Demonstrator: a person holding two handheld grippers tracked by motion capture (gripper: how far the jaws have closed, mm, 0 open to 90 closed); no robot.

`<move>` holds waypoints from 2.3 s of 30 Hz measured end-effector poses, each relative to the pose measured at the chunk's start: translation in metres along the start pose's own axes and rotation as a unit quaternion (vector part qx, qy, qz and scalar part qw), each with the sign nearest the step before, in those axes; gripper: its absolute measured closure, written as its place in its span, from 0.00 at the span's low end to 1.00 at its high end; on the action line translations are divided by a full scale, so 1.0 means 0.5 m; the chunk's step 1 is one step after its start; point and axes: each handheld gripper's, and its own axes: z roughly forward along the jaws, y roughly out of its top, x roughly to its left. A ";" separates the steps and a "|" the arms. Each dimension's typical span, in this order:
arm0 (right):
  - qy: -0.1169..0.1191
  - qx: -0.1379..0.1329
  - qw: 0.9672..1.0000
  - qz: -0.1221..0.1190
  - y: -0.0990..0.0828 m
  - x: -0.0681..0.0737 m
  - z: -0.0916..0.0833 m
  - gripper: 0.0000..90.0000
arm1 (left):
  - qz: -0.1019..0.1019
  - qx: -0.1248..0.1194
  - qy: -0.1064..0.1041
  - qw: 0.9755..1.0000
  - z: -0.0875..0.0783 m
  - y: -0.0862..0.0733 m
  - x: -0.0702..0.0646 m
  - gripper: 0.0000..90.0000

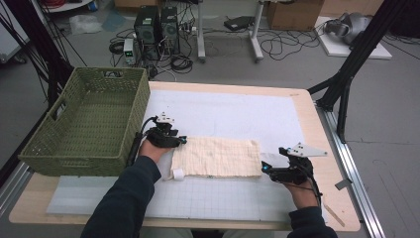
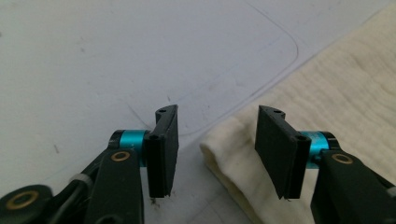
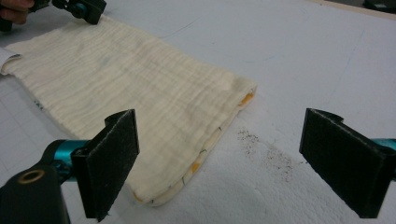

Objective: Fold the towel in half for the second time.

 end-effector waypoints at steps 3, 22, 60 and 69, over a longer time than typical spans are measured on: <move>0.000 0.003 1.000 0.002 -0.001 0.000 0.001 0.12 | 0.011 0.001 0.008 1.000 0.000 0.000 -0.002 0.63; 0.012 0.042 0.998 0.037 0.023 -0.029 0.051 0.12 | 0.026 -0.022 -0.008 0.999 -0.003 -0.014 -0.011 0.92; 0.039 0.144 0.989 -0.016 0.087 -0.065 0.212 0.93 | -0.014 -0.045 -0.021 0.999 -0.010 -0.019 0.003 0.94; 0.011 0.093 0.994 -0.053 0.104 -0.054 0.196 0.94 | -0.021 -0.115 -0.005 0.993 -0.043 -0.006 0.010 0.95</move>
